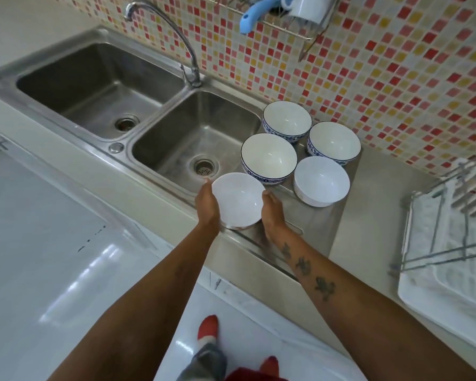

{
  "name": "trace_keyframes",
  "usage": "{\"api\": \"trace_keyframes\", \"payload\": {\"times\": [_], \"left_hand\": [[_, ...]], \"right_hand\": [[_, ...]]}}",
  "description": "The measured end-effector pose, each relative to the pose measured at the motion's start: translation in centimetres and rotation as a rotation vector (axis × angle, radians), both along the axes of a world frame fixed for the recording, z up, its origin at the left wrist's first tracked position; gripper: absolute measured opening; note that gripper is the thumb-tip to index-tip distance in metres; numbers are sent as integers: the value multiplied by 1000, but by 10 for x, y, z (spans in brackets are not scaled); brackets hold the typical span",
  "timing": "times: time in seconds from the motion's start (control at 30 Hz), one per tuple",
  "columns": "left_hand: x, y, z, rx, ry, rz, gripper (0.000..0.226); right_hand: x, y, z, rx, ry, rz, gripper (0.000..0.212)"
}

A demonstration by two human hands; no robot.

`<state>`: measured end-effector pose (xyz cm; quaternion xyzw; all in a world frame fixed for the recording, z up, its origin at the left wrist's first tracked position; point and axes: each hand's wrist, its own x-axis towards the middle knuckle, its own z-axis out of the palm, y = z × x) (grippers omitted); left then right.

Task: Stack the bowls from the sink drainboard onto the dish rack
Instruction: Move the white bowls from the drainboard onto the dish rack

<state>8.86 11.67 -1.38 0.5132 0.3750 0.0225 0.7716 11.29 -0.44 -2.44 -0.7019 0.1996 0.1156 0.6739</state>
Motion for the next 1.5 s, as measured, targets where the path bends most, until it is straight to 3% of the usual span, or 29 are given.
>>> {"api": "trace_keyframes", "payload": {"times": [0.23,0.37,0.57,0.77,0.9,1.0,1.17,1.3,1.5], "left_hand": [[-6,-9,17,-128,-29,8,44],[10,-29,60,-245,-84,-16,74],[34,-102,211,-186,-285,-94,32],[35,-212,329,-460,-661,-835,40],[26,-301,380,-447,-645,-1284,52],[4,-362,394,-391,-578,-1468,47],[-14,-433,388,-393,-486,-1532,57],[-31,-473,387,-199,-707,-1423,50],[-33,-511,377,526,-1181,-1231,50]], "right_hand": [[-8,-10,21,4,-7,34,33],[-5,-31,67,9,-117,-27,34],[4,-106,211,21,-447,-121,40],[-39,-232,362,-183,-880,-247,29],[-77,-323,409,-253,-1007,-482,31],[-104,-386,415,-232,-1013,-601,23],[-135,-458,400,-239,-978,-659,28],[-157,-510,395,-276,-906,-622,32],[-171,-549,396,-372,-731,-571,48]]}}
